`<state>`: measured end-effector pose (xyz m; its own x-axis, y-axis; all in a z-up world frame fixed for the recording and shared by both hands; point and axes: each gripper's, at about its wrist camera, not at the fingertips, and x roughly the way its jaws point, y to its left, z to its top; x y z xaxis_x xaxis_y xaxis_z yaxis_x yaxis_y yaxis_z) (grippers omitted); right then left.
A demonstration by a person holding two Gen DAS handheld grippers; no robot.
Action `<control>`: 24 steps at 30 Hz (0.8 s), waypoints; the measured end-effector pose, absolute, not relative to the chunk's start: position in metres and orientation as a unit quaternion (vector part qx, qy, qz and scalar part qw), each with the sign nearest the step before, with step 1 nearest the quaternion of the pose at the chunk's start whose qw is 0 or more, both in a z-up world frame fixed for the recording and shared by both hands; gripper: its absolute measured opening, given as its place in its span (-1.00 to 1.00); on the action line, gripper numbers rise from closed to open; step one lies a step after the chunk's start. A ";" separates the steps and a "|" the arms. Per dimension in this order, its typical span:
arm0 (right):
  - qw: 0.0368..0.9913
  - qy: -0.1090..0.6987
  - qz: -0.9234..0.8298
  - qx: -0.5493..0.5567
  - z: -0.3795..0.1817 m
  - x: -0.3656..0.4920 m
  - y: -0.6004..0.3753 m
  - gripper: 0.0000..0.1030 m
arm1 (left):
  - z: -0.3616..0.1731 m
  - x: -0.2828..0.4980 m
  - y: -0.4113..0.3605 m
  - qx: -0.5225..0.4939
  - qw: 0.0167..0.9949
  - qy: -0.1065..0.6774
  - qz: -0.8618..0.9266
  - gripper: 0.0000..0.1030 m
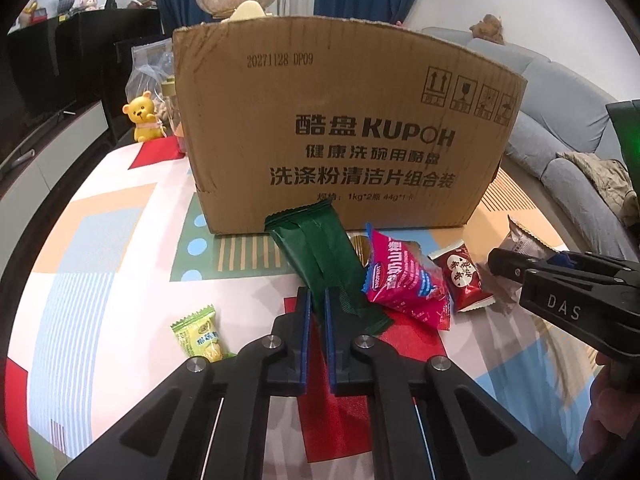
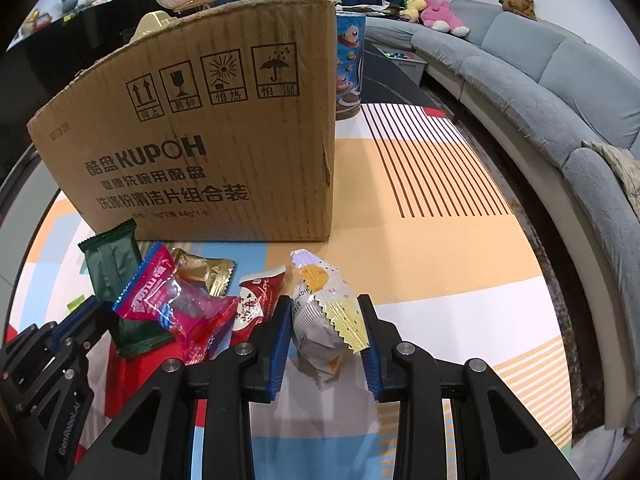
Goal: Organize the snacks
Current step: 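Carry the green packet with the left tool while the right tool carries the silver snack over the box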
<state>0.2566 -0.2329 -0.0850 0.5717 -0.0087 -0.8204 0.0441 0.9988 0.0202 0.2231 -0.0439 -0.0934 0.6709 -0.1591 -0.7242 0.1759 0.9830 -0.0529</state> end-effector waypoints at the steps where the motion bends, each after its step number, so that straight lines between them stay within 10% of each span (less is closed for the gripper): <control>1: 0.887 0.462 -0.015 0.020 -0.084 0.256 -0.233 -0.36 | -0.093 0.223 -0.044 0.011 0.914 0.395 -0.091 -0.85; 24: 0.900 0.435 -0.009 0.018 -0.062 0.237 -0.229 -0.42 | -0.072 0.214 -0.037 0.019 0.924 0.373 -0.082 -0.94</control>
